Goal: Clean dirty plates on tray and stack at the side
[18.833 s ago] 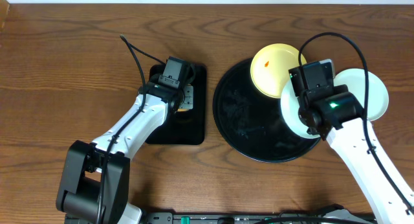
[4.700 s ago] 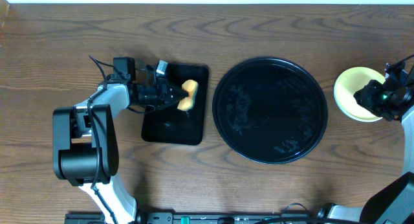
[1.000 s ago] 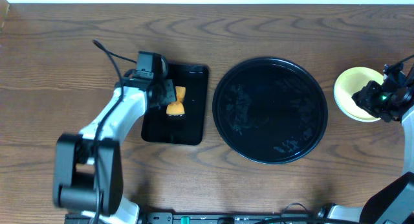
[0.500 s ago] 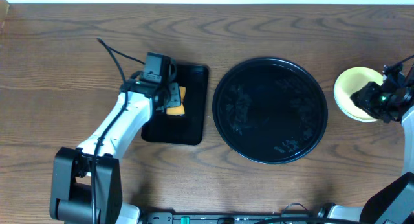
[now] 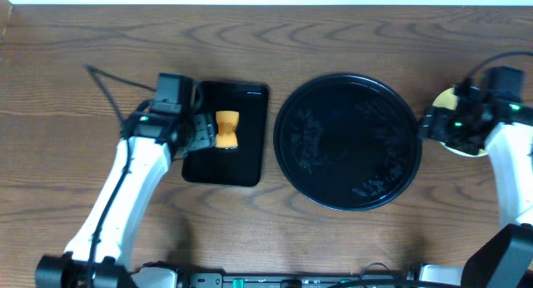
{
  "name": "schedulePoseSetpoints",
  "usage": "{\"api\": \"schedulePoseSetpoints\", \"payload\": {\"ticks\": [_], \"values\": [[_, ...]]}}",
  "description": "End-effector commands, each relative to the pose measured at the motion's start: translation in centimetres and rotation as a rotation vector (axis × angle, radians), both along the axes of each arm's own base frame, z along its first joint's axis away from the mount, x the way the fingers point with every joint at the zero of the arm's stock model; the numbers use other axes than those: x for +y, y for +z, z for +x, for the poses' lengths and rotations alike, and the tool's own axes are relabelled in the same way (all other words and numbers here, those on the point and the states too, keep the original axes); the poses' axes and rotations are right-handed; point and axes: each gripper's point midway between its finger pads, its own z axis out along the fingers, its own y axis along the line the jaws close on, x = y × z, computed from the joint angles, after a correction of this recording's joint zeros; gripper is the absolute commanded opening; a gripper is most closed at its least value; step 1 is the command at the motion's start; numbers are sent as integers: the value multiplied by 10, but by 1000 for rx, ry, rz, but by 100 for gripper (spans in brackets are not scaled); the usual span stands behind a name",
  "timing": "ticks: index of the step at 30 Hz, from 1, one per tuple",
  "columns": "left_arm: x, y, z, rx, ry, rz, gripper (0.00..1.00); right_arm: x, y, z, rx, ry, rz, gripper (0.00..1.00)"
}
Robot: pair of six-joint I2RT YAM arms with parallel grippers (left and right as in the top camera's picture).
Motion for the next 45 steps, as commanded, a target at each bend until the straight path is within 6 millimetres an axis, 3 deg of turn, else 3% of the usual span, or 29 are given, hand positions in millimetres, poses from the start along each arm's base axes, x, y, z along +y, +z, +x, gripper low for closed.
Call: {"api": "schedulePoseSetpoints", "payload": {"ticks": [1, 8, 15, 22, 32, 45], "values": [[23, 1, -21, 61, 107, 17, 75, 17, 6, 4, 3, 79, -82, 99], [33, 20, -43, 9, 139, 11, 75, 44, 18, -1, -21, 122, -87, 99], [33, 41, -62, -205, 129, -8, 76, 54, 55, -8, -199, 146, -132, 99], [34, 57, -81, -417, 136, -35, 76, 46, 84, -46, -382, 59, -192, 99], [34, 61, -84, -439, 136, -37, 77, 45, 82, -90, -348, 64, -186, 99], [34, 60, -84, -436, 136, -36, 77, 45, 78, -95, -320, 66, -186, 99]]}}
